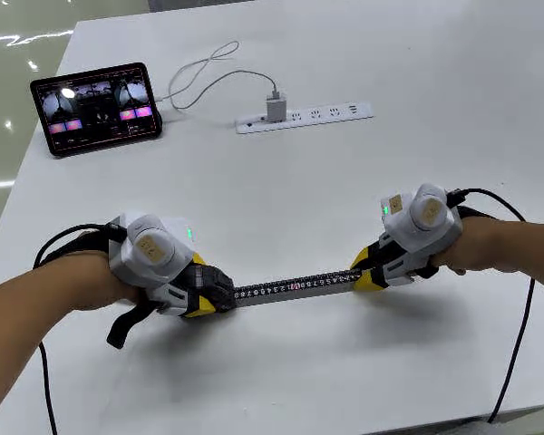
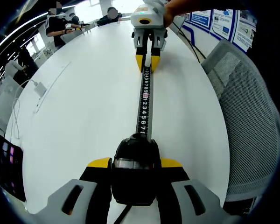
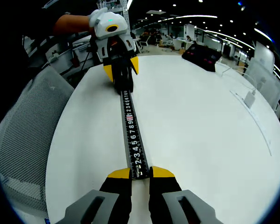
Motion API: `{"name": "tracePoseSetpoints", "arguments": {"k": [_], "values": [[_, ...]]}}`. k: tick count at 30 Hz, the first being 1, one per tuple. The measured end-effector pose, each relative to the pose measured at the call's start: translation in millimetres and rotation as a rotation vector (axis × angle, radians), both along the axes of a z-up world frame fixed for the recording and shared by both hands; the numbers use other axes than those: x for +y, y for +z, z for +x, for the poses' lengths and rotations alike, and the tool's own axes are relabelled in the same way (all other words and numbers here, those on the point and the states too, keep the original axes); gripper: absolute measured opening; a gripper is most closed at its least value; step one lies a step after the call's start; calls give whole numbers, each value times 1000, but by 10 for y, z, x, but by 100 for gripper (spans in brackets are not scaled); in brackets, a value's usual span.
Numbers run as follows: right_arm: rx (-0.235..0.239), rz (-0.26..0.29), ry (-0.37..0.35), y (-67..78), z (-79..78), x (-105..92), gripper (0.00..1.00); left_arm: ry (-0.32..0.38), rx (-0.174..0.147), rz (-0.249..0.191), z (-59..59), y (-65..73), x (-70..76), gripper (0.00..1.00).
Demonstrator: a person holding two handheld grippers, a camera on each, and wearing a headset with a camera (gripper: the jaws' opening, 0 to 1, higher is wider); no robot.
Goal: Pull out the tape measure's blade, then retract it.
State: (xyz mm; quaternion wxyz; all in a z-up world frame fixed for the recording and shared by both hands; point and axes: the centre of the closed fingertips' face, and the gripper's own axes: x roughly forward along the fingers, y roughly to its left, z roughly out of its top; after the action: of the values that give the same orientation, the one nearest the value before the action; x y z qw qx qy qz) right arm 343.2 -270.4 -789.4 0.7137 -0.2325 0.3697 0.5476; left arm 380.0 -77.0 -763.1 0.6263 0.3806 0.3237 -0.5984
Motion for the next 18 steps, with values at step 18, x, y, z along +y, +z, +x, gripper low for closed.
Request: {"name": "tracePoseSetpoints", "arguments": {"k": [18], "values": [[2,-1,-16,31,-37,-100,9,4,-1,0,-9,12,-3,31]]}}
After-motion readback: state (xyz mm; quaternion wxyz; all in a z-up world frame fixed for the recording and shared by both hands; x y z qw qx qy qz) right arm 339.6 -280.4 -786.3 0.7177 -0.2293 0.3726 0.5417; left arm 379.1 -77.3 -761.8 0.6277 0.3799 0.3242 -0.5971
